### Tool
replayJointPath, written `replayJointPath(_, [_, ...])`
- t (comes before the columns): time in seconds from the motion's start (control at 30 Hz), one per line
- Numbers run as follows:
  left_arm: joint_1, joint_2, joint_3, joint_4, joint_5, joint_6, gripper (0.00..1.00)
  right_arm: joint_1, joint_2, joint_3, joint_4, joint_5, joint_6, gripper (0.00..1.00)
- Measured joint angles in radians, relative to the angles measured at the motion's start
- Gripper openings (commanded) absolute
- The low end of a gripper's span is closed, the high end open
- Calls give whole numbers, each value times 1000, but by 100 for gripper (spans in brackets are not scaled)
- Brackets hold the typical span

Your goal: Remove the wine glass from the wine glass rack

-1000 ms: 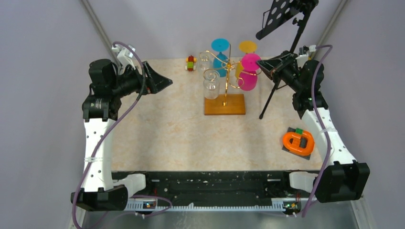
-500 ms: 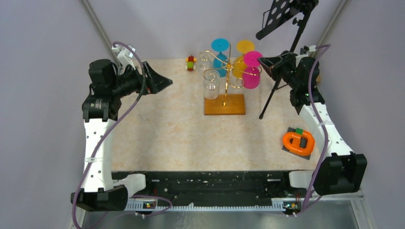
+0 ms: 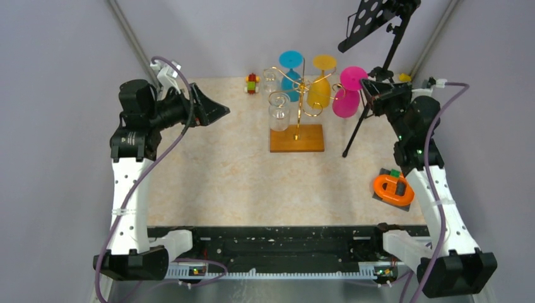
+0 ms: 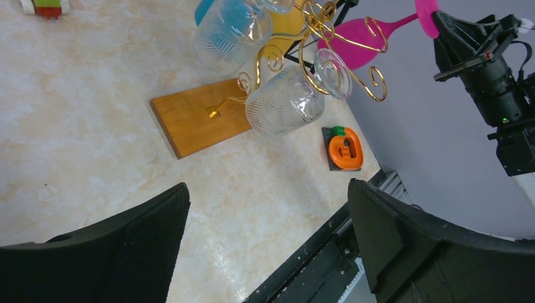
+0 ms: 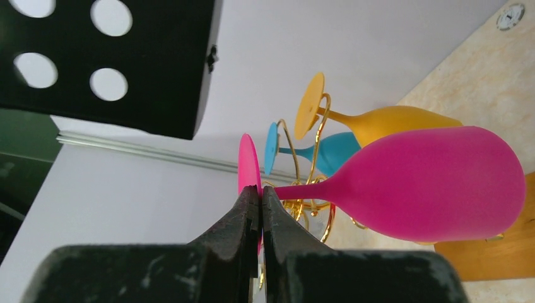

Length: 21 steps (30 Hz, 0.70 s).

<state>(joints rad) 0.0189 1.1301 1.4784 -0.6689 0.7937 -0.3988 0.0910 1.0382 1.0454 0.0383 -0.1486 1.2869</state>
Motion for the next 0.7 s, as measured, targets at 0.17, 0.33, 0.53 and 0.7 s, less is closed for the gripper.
replayJointPath(0.17, [-7, 0, -32, 24, 22, -13, 98, 0, -129, -44, -34, 44, 9, 0])
replayJointPath(0.33, [-22, 0, -64, 60, 47, -41, 98, 0, -231, -65, -106, 29, 3, 0])
replayJointPath(0.53, [-142, 0, -167, 208, 84, -145, 97, 0, -359, -165, -115, -92, 32, 0])
replayJointPath(0.7, [-301, 14, -221, 289, 60, -231, 96, 0, -435, -295, -15, -245, 156, 0])
